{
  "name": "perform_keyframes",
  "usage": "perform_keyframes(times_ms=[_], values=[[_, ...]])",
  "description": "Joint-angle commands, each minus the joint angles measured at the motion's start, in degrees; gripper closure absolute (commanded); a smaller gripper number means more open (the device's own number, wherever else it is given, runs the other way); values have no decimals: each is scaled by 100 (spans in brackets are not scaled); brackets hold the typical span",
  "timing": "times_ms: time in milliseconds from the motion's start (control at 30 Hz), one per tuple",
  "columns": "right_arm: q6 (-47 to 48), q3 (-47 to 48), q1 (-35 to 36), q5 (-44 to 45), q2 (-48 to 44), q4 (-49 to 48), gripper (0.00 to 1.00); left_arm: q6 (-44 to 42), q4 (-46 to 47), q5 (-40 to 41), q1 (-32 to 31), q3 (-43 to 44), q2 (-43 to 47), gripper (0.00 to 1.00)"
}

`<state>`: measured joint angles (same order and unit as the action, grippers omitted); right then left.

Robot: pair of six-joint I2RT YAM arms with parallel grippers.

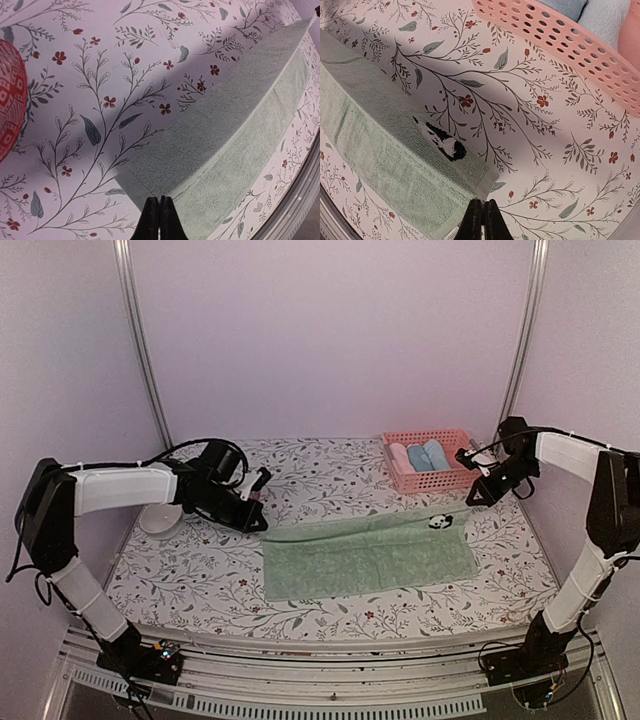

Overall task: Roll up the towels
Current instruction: Fold the towel at the center of the board.

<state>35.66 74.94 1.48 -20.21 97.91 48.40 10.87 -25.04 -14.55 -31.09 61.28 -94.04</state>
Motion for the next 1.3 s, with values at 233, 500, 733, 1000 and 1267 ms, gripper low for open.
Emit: perform_keyframes(times_ms=[233, 500, 733, 1000, 1267], values=[[926, -885, -104, 89, -619, 142, 97, 4, -602, -123, 59, -204, 243, 100], [1003, -1383, -102, 143, -1143, 221, 98, 416, -805, -170, 51, -443, 441, 100], [1030, -1754, -103, 187, -1454, 261, 98, 733, -828, -735, 35, -640, 388, 100], [1141, -2209, -104, 280, -1437, 225, 98, 800, -845, -1010, -202, -837, 225, 100], [1256, -2475, -101, 366, -1337, 55, 98, 866, -931, -1073, -488, -985, 1, 98]])
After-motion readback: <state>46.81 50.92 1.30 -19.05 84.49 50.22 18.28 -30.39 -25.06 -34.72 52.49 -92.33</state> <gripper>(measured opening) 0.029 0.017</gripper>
